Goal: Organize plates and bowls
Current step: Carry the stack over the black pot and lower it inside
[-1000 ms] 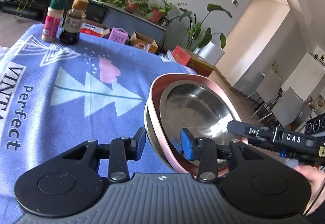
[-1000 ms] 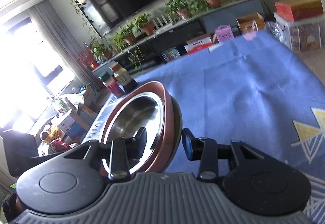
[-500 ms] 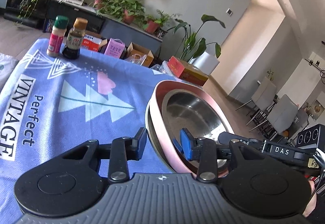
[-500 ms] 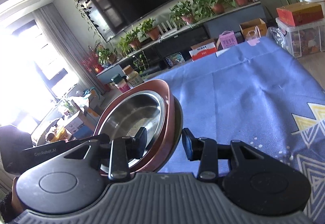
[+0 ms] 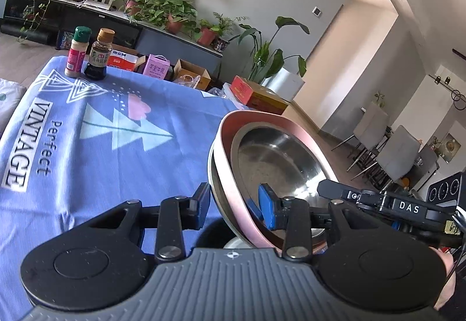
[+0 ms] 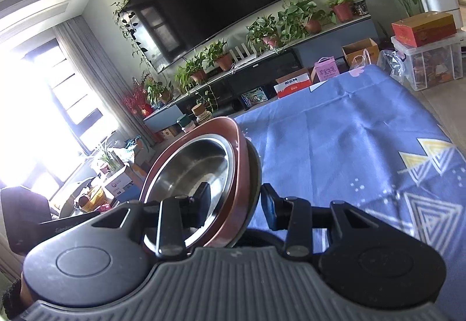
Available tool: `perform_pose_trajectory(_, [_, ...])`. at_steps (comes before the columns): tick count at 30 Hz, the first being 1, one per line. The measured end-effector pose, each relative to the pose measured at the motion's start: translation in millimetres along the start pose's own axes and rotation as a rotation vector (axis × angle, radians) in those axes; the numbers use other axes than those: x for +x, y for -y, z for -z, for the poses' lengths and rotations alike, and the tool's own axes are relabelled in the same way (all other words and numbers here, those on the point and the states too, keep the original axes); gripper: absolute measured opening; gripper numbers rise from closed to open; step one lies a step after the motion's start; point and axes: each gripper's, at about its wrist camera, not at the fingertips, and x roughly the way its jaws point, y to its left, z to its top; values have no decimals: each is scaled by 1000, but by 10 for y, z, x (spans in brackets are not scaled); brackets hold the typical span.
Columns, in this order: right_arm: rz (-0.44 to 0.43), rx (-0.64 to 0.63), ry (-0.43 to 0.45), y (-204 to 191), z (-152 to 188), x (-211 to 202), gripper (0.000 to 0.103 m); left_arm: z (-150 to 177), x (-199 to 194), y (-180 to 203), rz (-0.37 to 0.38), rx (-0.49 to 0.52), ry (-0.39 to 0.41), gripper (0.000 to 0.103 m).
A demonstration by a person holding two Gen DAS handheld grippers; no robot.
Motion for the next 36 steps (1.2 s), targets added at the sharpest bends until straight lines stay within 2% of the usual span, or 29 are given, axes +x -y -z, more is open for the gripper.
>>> perform_pose_trajectory(16, [32,32,5,-2,309,-347,70,362,-192,204,7,19,-36,34])
perform_pose_trajectory(36, [38,57,-53,20,591,-277,71,496,-198,57,-30,-6,-66,33])
